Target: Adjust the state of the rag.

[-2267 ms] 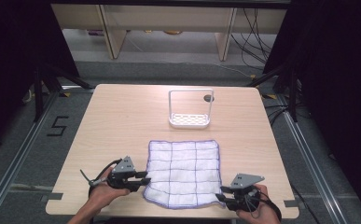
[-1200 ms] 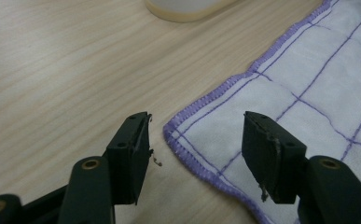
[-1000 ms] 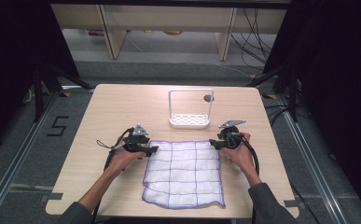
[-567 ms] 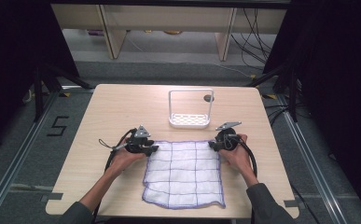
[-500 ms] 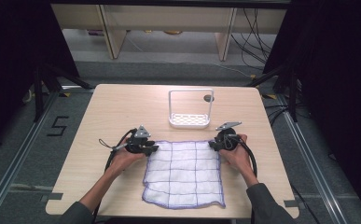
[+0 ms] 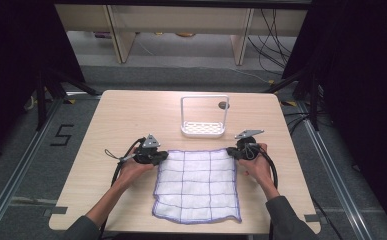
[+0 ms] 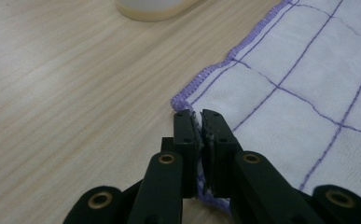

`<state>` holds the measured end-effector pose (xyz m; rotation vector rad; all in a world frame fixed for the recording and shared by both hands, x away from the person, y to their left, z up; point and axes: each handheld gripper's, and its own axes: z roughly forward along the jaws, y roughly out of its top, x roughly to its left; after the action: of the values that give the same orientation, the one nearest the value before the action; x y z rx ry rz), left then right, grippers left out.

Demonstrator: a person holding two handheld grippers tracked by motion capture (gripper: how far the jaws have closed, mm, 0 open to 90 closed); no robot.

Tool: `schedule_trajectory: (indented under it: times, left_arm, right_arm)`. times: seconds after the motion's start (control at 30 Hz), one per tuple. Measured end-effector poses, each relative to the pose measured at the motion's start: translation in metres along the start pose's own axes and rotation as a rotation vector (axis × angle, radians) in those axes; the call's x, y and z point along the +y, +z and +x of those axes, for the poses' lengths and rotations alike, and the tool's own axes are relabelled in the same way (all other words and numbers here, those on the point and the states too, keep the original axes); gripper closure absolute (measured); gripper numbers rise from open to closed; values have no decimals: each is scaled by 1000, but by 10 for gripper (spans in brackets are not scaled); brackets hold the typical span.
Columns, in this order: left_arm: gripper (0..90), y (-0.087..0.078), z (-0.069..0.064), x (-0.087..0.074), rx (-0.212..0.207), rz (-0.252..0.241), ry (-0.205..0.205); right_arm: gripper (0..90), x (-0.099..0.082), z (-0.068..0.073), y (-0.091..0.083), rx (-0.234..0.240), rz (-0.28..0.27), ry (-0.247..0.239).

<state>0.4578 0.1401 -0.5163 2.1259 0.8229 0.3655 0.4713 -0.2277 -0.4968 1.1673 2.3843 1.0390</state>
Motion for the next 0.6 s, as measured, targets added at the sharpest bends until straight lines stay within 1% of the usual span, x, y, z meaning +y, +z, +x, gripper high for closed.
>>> schedule_trajectory:
  times: [0.03, 0.07, 0.1, 0.13, 0.17, 0.2, 0.23, 0.27, 0.3, 0.33, 0.37, 0.4, 0.43, 0.47, 0.5, 0.53, 0.57, 0.6]
  left_arm:
    - [845, -1, 1, 0, -2, -4, 4]
    - [845, -2, 1, 1, 4, -8, 2]
    - [845, -2, 1, 2, 6, -19, -1]
    - [845, -4, 2, 3, 4, -24, 1]
    - [845, -5, 3, 4, 6, -30, 2]
    - [845, -6, 3, 4, 8, -34, -1]
    - [845, -7, 4, 5, 5, -42, -1]
    - [845, -8, 5, 6, 13, -48, 10]
    - [846, -9, 5, 6, 16, -52, 4]
    - [846, -10, 7, 7, 22, -51, 10]
    - [846, -10, 7, 7, 26, -61, 1]
    - [846, -11, 8, 8, 14, -60, -1]
    - [846, -10, 6, 9, 17, -82, -16]
    - [846, -12, 8, 10, 14, -67, 12]
    - [846, -12, 7, 11, 21, -67, 16]
    - [846, -12, 7, 12, 20, -74, 18]
    - [846, -13, 7, 13, 16, -74, 16]
    - [845, -14, 8, 15, 16, -80, 26]
  right_arm:
    - [863, 3, 1, -5, 4, 29, 24]
    - [863, 2, 1, -3, -5, -28, 9]
    - [863, 4, 0, -8, 8, 6, 3]
    - [863, 4, 1, -6, 4, -33, 6]
    - [863, 6, 0, -11, 10, 1, 2]
    - [863, 7, 1, -12, 10, -7, 15]
    - [863, 7, -1, -12, 11, -20, -9]
    - [863, 8, -2, -13, 12, -25, -13]
    - [863, 9, -1, -15, 15, -23, 4]
    - [863, 8, -3, -14, 12, -36, -8]
    - [863, 9, -3, -16, 18, -38, 4]
    - [863, 9, -4, -16, 17, -41, -6]
    - [863, 10, -2, -16, 18, -51, 12]
    - [863, 11, -4, -17, 17, -51, -4]
    - [863, 12, -5, -17, 20, -49, -15]
    - [863, 13, -4, -18, 26, -54, -3]
    - [863, 14, -4, -19, 23, -64, -3]
    - [863, 15, -4, -19, 25, -61, -12]
